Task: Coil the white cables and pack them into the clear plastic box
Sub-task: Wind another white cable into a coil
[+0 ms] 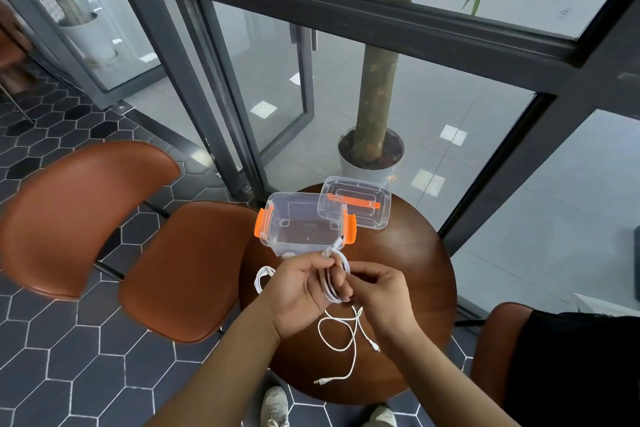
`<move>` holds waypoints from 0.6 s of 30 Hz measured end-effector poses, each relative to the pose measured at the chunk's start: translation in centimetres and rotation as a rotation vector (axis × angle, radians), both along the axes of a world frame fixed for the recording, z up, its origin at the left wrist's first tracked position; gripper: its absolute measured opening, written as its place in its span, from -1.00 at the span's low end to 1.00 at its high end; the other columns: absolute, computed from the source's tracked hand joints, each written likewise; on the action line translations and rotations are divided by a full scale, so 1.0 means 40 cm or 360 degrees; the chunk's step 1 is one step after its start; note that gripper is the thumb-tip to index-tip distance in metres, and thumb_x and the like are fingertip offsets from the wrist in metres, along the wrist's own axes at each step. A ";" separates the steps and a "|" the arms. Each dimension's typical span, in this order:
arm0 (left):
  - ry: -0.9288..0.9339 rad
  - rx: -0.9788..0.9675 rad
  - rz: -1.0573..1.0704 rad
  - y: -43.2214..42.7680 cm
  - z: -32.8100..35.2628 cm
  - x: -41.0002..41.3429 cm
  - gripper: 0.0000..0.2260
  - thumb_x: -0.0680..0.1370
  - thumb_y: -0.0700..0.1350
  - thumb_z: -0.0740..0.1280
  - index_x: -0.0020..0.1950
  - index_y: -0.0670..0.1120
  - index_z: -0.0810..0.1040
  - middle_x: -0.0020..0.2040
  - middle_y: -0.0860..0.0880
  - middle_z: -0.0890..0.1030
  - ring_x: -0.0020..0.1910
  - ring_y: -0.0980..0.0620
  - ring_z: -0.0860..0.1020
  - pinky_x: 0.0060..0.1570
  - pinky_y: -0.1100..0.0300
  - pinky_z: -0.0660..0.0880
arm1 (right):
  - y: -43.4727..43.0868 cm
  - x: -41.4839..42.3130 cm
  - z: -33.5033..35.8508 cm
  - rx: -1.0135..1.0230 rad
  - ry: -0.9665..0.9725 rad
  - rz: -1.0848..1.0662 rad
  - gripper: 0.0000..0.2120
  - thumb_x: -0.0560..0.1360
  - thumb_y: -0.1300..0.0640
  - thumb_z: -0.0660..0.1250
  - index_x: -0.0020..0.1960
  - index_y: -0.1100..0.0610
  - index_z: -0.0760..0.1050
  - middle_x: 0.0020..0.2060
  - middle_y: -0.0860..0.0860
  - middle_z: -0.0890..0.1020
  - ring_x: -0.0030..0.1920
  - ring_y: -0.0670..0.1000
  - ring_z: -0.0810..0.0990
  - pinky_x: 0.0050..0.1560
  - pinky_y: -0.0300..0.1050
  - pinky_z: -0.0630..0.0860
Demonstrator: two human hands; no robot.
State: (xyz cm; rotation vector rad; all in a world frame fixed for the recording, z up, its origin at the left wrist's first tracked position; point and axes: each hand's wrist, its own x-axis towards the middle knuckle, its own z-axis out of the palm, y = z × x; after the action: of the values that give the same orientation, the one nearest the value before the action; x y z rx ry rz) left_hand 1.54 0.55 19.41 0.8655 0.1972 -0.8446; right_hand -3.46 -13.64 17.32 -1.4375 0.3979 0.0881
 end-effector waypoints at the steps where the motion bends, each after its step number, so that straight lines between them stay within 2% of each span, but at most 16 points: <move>1: -0.0059 0.0088 -0.0017 -0.005 0.008 0.003 -0.85 0.51 -0.27 0.17 -0.13 -0.27 0.52 -0.34 -0.21 0.54 -0.34 -0.18 0.60 -0.15 0.00 0.48 | 0.004 -0.001 -0.002 -0.0022 -0.0002 -0.0068 -0.81 0.48 0.34 0.44 -0.13 0.10 0.75 -0.28 0.32 0.68 -0.32 0.13 0.59 -0.21 0.15 0.58; 3: -0.0178 0.0252 -0.0047 -0.020 0.025 0.008 -0.83 0.53 -0.31 0.16 -0.14 -0.26 0.54 -0.31 -0.22 0.56 -0.29 -0.19 0.62 -0.14 0.01 0.47 | 0.011 -0.002 -0.006 -0.0074 -0.0004 -0.0172 -0.77 0.46 0.38 0.43 -0.12 0.08 0.75 -0.28 0.22 0.72 -0.31 0.09 0.66 -0.18 0.20 0.64; 4: -0.0238 0.0337 -0.0058 -0.027 0.034 0.010 -0.82 0.54 -0.34 0.14 -0.15 -0.26 0.53 -0.31 -0.22 0.56 -0.28 -0.18 0.63 -0.16 0.04 0.48 | 0.014 -0.001 -0.009 -0.0106 -0.0002 -0.0213 -0.75 0.46 0.38 0.42 -0.12 0.07 0.75 -0.28 0.16 0.74 -0.30 0.06 0.68 -0.17 0.17 0.66; 7: -0.0386 0.0545 -0.0081 -0.046 0.051 0.017 -0.85 0.55 -0.38 0.16 -0.09 -0.27 0.52 -0.33 -0.20 0.55 -0.31 -0.16 0.63 -0.23 0.09 0.49 | 0.022 0.002 -0.014 -0.0181 -0.0026 -0.0308 -0.72 0.43 0.40 0.42 -0.16 0.04 0.75 -0.31 0.07 0.74 -0.32 -0.07 0.66 -0.24 -0.07 0.62; 10: -0.0457 0.0588 -0.0192 -0.043 0.065 0.035 -0.88 0.60 -0.36 0.19 -0.04 -0.28 0.52 -0.30 -0.21 0.54 -0.27 -0.18 0.63 -0.17 0.06 0.52 | 0.023 0.011 -0.011 -0.0154 -0.0064 -0.0344 -0.71 0.42 0.43 0.40 -0.19 0.07 0.74 -0.32 0.06 0.74 -0.32 -0.10 0.65 -0.26 -0.19 0.59; 14: -0.0561 0.0622 -0.0343 -0.024 0.083 0.054 -0.87 0.61 -0.33 0.22 -0.07 -0.28 0.53 -0.29 -0.21 0.51 -0.22 -0.17 0.63 -0.14 0.09 0.57 | 0.026 0.014 -0.006 0.0007 -0.0127 -0.0319 -0.74 0.43 0.46 0.41 -0.21 0.14 0.74 -0.28 0.22 0.72 -0.30 0.03 0.65 -0.26 -0.10 0.60; 18: -0.0673 0.0718 -0.0330 -0.020 0.087 0.047 -0.83 0.60 -0.32 0.25 -0.18 -0.28 0.55 -0.29 -0.24 0.51 -0.22 -0.15 0.63 -0.14 0.13 0.57 | 0.026 0.016 -0.010 0.0056 -0.0204 -0.0303 -0.77 0.45 0.44 0.42 -0.21 0.16 0.73 -0.25 0.26 0.72 -0.22 0.16 0.69 -0.13 0.04 0.65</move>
State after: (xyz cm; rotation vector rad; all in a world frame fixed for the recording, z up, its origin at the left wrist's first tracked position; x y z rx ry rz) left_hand 3.41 -0.25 22.91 1.4859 -0.0809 -0.7999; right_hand -2.84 -12.62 16.91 -1.3562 0.4238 -0.1495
